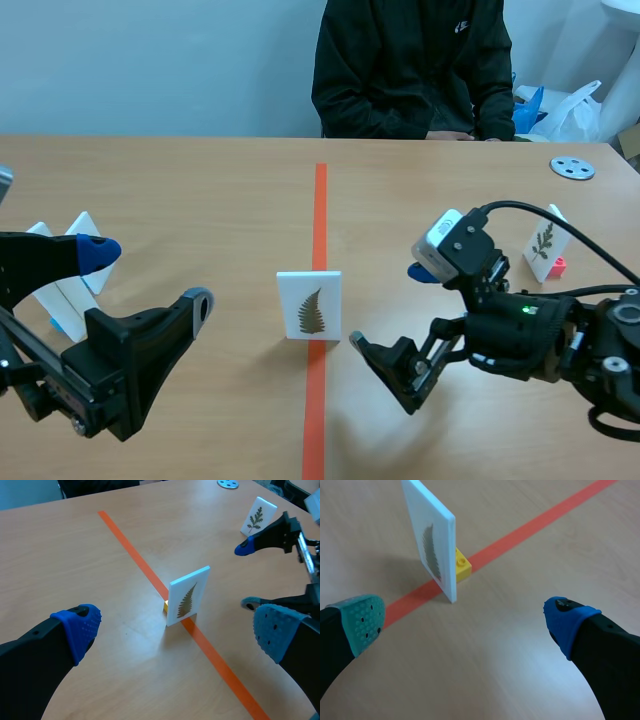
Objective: Sort the leaf by its shape. The table is split by an orange tape line. A compound leaf with several leaflets goes to the left side, a simple leaf with one blade goes to the right side. Return to the home posture when a red brick is placed on the table.
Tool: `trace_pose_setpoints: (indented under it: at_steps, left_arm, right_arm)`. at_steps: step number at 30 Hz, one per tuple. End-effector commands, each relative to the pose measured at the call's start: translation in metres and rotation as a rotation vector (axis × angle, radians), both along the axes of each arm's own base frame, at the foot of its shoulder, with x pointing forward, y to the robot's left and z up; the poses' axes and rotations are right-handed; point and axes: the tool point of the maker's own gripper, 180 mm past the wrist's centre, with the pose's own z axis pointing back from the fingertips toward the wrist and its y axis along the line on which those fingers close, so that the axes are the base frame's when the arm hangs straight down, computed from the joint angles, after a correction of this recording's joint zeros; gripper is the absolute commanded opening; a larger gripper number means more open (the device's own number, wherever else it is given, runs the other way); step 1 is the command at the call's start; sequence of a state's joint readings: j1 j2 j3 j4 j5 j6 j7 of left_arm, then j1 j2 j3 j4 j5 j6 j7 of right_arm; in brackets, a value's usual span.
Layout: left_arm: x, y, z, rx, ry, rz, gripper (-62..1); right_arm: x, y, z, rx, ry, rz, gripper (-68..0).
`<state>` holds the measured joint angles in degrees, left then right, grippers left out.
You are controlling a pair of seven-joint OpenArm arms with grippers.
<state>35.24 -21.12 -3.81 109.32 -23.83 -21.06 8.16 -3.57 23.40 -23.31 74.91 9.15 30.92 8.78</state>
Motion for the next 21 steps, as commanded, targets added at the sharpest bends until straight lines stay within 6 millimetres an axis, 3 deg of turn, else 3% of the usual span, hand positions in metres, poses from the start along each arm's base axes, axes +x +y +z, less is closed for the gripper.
trace_pose_setpoints:
  at_steps: [1, 8, 13, 21]
  left_arm:
    - [0.001, 0.0, 0.005, -0.015, -0.016, 0.006, 1.4]
    - [0.001, 0.001, 0.003, 0.01, -0.019, 0.002, 1.4]
    - [0.001, 0.001, 0.001, 0.028, -0.022, -0.002, 1.4]
    - [0.001, 0.001, 0.002, 0.028, -0.022, -0.002, 1.4]
  right_arm:
    - [0.011, 0.011, 0.014, 0.04, -0.047, 0.011, 0.4]
    - [0.017, 0.048, 0.0, 0.039, -0.038, 0.086, 0.4]
    - [0.022, 0.059, -0.009, 0.007, -0.052, 0.085, -0.3]
    - [0.02, 0.062, -0.012, 0.002, -0.053, 0.086, -18.7]
